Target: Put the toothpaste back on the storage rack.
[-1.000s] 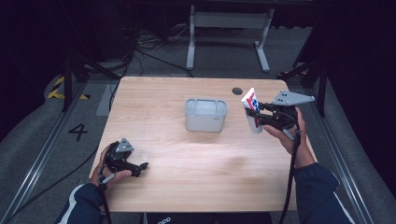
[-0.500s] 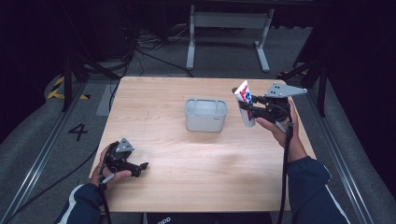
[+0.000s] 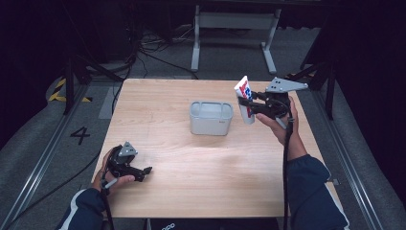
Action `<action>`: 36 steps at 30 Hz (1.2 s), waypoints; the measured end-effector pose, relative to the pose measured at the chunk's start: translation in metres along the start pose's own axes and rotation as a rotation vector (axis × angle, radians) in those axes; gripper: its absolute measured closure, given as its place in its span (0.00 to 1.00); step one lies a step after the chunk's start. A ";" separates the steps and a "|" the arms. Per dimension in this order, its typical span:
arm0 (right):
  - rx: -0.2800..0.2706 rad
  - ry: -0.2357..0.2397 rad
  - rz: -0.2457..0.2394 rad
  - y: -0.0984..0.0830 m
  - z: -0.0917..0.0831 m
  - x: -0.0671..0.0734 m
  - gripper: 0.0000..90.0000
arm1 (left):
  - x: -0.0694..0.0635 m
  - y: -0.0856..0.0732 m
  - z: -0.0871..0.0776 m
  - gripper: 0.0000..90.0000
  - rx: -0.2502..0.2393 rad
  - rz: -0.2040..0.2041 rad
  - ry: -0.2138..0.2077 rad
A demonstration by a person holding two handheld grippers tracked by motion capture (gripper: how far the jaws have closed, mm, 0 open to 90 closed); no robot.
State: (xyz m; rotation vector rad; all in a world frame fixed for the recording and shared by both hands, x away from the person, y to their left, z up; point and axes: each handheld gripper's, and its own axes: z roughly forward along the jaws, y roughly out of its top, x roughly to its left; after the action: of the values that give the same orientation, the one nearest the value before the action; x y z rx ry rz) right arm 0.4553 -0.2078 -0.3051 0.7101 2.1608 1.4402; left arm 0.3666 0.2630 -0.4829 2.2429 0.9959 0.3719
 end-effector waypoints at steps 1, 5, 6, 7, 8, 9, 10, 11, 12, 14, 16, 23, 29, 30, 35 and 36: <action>0.001 0.002 -0.002 0.001 0.001 0.000 0.71 | 0.000 0.000 0.000 0.01 0.000 0.000 -0.001; 0.002 0.006 -0.001 0.004 0.007 0.000 0.71 | 0.000 0.000 0.000 0.00 0.002 -0.002 -0.005; 0.002 0.008 0.001 0.004 0.009 0.001 0.71 | 0.000 0.000 0.000 0.00 0.003 0.003 -0.004; 0.002 0.011 0.003 0.005 0.011 0.001 0.71 | 0.000 0.000 0.000 0.00 0.001 -0.002 -0.005; 0.001 0.015 0.001 0.005 0.013 0.001 0.71 | 0.000 0.000 0.000 0.00 0.001 -0.002 -0.005; 0.003 0.016 0.002 0.006 0.015 0.002 0.71 | 0.000 0.000 0.000 0.00 0.002 0.002 -0.004; 0.002 0.017 -0.002 0.006 0.016 0.003 0.71 | 0.000 0.000 0.000 0.00 0.002 -0.001 -0.005; 0.003 0.020 -0.004 0.007 0.018 0.003 0.71 | 0.000 0.000 0.000 0.00 0.002 -0.001 -0.005; 0.003 0.020 -0.004 0.007 0.018 0.003 0.71 | 0.000 0.000 0.000 0.00 0.002 -0.002 -0.005; 0.001 0.027 -0.004 0.009 0.021 0.005 0.71 | 0.000 0.000 0.000 0.00 0.002 -0.001 -0.005; 0.001 0.030 -0.004 0.011 0.026 0.006 0.71 | 0.000 0.000 0.000 0.00 0.002 0.000 -0.005; -0.001 0.042 -0.004 0.015 0.037 0.010 0.71 | 0.000 0.000 0.000 0.00 0.003 0.003 -0.004; 0.000 0.062 -0.003 0.019 0.050 0.014 0.71 | 0.000 0.000 0.000 0.00 0.002 0.000 -0.005; 0.000 0.064 -0.001 0.020 0.053 0.015 0.71 | 0.000 0.000 0.000 0.00 0.003 -0.004 -0.007; -0.004 0.074 0.004 0.023 0.062 0.016 0.71 | 0.001 0.001 0.000 0.00 0.001 0.009 -0.003; -0.003 0.078 0.006 0.023 0.064 0.016 0.71 | 0.001 0.001 0.001 0.00 0.000 0.011 -0.002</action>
State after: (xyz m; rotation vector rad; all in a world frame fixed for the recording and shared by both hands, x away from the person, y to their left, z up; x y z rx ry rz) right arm 0.4861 -0.1452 -0.3077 0.6705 2.2159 1.4976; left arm 0.3681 0.2632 -0.4828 2.2494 0.9823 0.3740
